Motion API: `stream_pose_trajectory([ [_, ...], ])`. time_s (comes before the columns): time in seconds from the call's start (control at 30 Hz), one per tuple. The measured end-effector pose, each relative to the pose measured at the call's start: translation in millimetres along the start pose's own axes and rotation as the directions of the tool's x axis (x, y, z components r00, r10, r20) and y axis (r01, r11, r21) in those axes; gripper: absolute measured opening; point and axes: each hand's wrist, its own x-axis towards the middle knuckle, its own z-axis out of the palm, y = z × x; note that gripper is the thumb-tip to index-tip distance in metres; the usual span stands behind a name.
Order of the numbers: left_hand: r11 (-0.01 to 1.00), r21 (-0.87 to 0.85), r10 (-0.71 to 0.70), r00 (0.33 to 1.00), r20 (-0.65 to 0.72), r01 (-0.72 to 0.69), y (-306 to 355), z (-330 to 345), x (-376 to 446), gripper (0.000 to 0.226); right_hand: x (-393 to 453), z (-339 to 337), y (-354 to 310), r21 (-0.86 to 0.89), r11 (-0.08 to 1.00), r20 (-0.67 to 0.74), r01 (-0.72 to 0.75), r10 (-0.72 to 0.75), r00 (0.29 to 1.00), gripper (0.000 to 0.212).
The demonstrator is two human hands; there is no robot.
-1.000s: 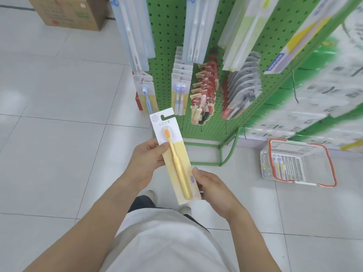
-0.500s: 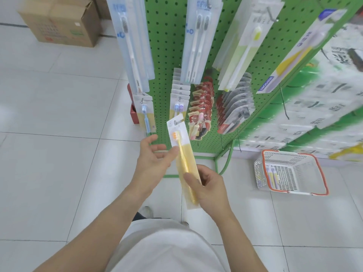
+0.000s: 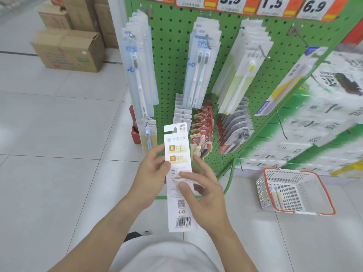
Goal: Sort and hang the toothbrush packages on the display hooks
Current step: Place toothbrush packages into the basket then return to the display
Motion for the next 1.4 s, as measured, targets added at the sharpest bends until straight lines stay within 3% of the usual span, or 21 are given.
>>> stream_pose_trajectory([
  [0.2,0.998,-0.019,-0.055,0.998,0.035,0.055,-1,-2,4,0.036,4,-3,8,0.211,0.952,0.039,-0.22,0.216,0.976,0.04],
  [0.27,0.999,0.024,-0.022,1.0,0.023,0.021,0,-4,6,0.029,4,-7,8,0.294,0.928,0.053,-0.231,0.225,0.973,0.044],
  [0.37,0.995,-0.094,-0.022,0.999,0.044,0.026,3,-10,11,0.025,4,-8,6,0.444,0.859,0.13,-0.254,0.219,0.967,0.052],
  [0.5,0.972,-0.231,-0.028,0.997,0.068,0.043,7,-18,13,0.038,6,-7,6,0.55,0.776,0.218,-0.309,0.224,0.95,0.055],
  [0.73,0.974,-0.227,0.021,0.992,0.122,0.007,12,-24,7,0.04,6,0,5,0.696,0.555,0.354,-0.455,0.286,0.89,0.065],
  [0.83,0.98,-0.198,0.007,0.995,0.098,0.012,13,-25,5,0.039,6,2,5,0.658,0.604,0.332,-0.45,0.304,0.893,0.058],
  [1.0,0.996,-0.091,0.012,0.996,-0.089,-0.02,6,-28,6,0.019,5,6,3,0.505,0.773,0.269,-0.384,0.282,0.921,0.049],
  [1.13,0.998,0.004,0.064,0.991,-0.117,-0.064,5,-26,6,0.019,1,6,4,0.507,0.765,0.273,-0.397,0.294,0.916,0.046],
  [1.4,0.997,0.035,0.07,0.989,-0.133,-0.066,7,-26,3,0.019,-2,-1,3,0.462,0.788,0.257,-0.408,0.322,0.911,0.048],
])
